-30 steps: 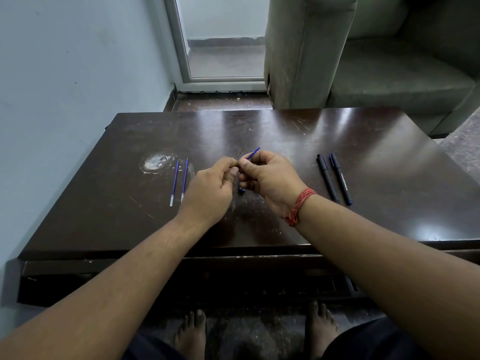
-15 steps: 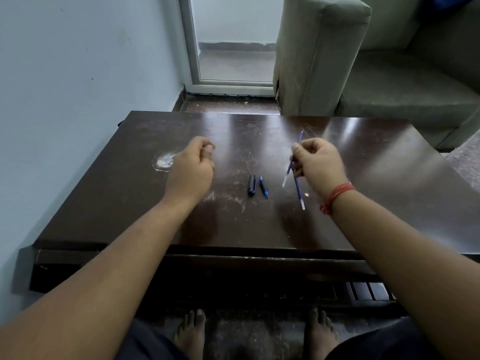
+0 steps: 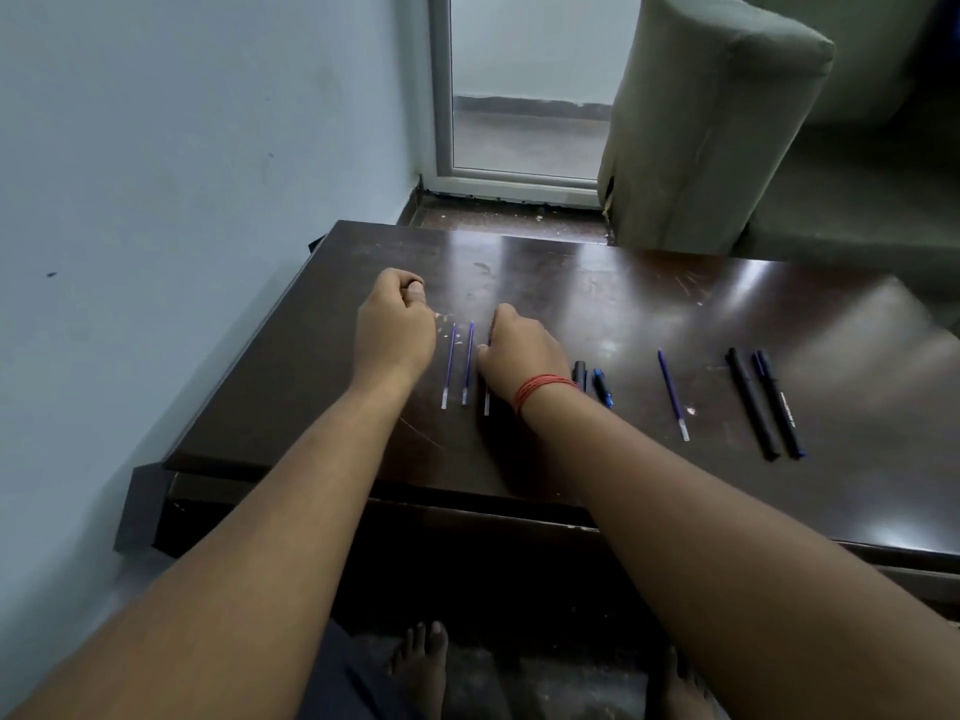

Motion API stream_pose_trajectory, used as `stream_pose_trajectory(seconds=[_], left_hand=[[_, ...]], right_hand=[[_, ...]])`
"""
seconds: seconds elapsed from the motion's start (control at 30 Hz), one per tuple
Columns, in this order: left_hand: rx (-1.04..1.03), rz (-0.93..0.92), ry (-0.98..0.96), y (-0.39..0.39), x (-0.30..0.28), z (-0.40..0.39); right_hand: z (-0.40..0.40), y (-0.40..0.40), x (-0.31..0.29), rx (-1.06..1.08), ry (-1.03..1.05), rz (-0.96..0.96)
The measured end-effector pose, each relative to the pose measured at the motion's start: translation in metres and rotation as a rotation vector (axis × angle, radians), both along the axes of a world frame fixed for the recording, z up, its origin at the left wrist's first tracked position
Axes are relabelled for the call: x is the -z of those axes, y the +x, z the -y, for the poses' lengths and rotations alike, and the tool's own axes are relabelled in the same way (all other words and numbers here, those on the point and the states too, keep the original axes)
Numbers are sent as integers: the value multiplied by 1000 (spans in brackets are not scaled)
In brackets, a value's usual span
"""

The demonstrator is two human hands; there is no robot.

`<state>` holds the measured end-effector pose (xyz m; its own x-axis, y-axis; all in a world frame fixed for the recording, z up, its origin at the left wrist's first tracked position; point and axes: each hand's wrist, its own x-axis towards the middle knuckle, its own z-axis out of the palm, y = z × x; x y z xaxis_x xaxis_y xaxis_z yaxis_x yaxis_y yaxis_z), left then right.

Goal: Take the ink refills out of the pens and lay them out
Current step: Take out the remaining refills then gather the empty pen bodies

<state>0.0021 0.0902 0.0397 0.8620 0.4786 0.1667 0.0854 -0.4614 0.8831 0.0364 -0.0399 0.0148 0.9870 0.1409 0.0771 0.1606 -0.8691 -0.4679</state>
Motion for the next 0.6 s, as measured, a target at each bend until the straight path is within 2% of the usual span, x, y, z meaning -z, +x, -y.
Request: stream_pose_trajectory(seconds=[0.17,0.33,0.47,0.6], left_hand=[[3,4,-11,2,-1,0],[43,-12,22,2,3,4],[98,-30,83,1,4,12],[142,-47,117,-1,7,23]], right_hand=[[-10,9,7,-18,-59,38],[6,5,-1,-32,-7,109],[55,-6,-24,-40,-5,221],[123,-28,-50,-6,-32,216]])
